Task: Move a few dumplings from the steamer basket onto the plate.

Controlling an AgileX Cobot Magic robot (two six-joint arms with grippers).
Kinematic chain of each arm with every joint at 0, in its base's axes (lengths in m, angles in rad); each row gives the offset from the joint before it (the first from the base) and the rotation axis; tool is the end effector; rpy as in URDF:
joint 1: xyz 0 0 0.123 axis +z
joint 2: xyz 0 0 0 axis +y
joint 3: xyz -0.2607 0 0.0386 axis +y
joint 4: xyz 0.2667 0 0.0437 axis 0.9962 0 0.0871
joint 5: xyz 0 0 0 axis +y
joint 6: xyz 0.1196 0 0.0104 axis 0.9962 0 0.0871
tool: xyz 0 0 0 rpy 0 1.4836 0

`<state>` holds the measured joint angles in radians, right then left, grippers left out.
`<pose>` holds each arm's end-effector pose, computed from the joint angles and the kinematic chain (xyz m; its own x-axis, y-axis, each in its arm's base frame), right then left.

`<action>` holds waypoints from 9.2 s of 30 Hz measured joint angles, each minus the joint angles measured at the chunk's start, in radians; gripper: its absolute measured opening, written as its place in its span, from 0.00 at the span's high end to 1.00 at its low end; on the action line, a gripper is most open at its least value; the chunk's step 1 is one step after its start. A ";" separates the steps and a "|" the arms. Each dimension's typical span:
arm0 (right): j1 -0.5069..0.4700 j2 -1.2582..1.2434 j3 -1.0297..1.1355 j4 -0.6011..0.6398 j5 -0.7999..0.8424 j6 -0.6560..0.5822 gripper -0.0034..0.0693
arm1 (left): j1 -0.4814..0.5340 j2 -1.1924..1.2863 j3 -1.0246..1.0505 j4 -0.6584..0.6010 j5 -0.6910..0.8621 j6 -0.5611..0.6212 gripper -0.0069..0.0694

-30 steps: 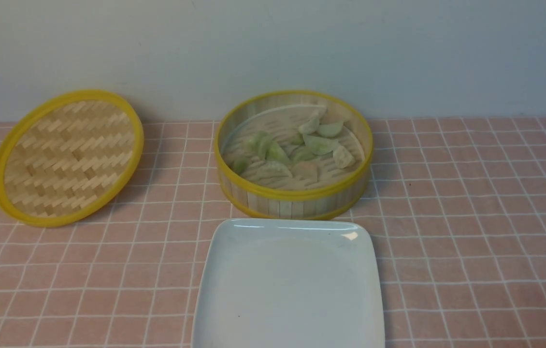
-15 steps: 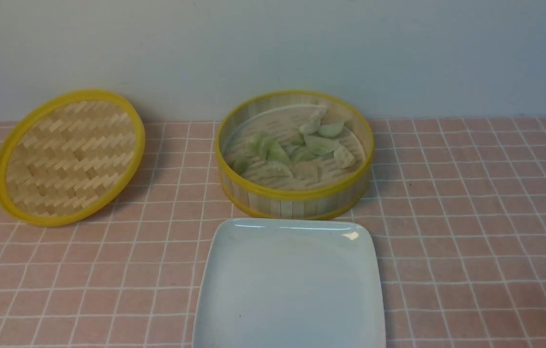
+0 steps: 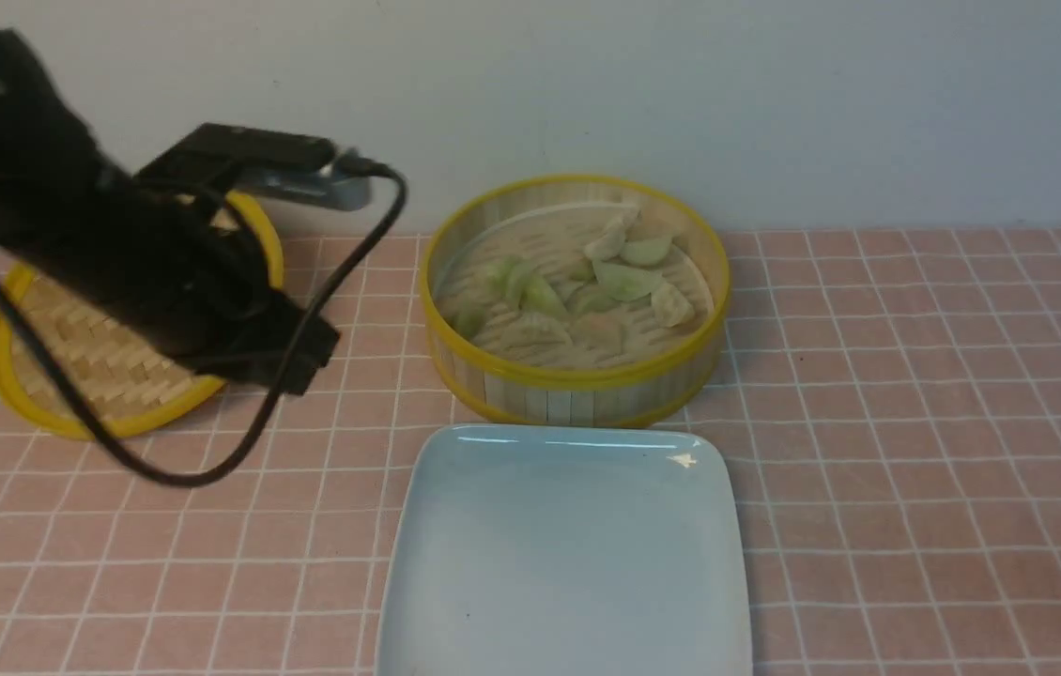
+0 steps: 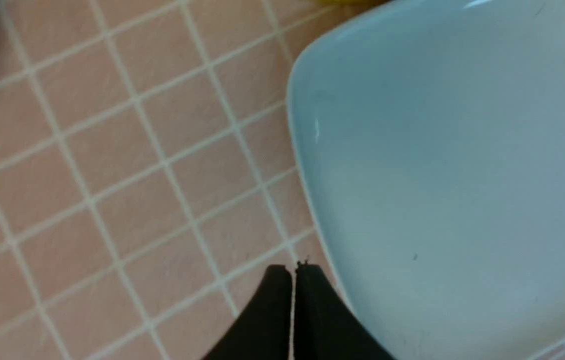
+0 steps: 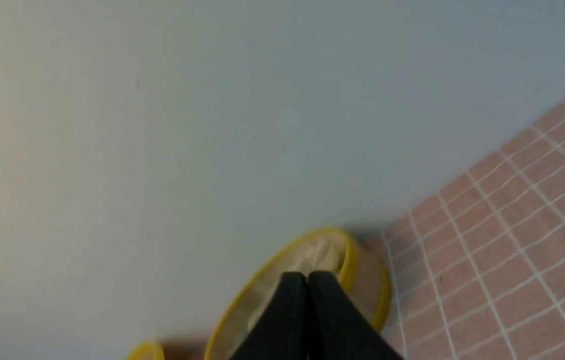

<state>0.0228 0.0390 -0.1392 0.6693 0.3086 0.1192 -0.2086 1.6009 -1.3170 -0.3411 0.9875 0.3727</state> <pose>0.1191 0.0254 0.2351 -0.1873 0.6761 -0.7126 -0.1120 0.7060 0.6993 0.3463 -0.1076 0.2441 -0.8260 0.3502 -0.4416 0.4638 0.8675 -0.1796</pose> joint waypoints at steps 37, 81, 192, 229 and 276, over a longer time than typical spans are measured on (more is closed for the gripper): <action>0.008 0.794 -0.699 -0.327 0.831 -0.246 0.97 | -0.156 0.751 -0.618 -0.014 -0.257 0.232 0.68; 0.008 0.994 -0.913 -0.273 0.925 -0.402 0.97 | -0.294 0.469 -0.311 0.021 0.233 0.001 0.40; 0.619 0.297 -0.524 -0.631 0.260 0.018 0.97 | -0.294 -0.587 0.203 -0.020 -0.064 -0.204 0.92; 0.619 -0.056 -0.261 -1.005 0.172 0.406 0.97 | -0.295 -1.382 0.743 0.038 -0.450 -0.212 0.92; 0.619 -0.056 -0.261 -1.006 0.173 0.408 0.97 | 0.130 -1.612 1.343 0.252 -0.603 -0.260 0.92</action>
<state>0.6417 -0.0167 -0.3999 -0.3364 0.4812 0.5274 -0.0790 -0.0115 0.0261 -0.0887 0.3847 0.1123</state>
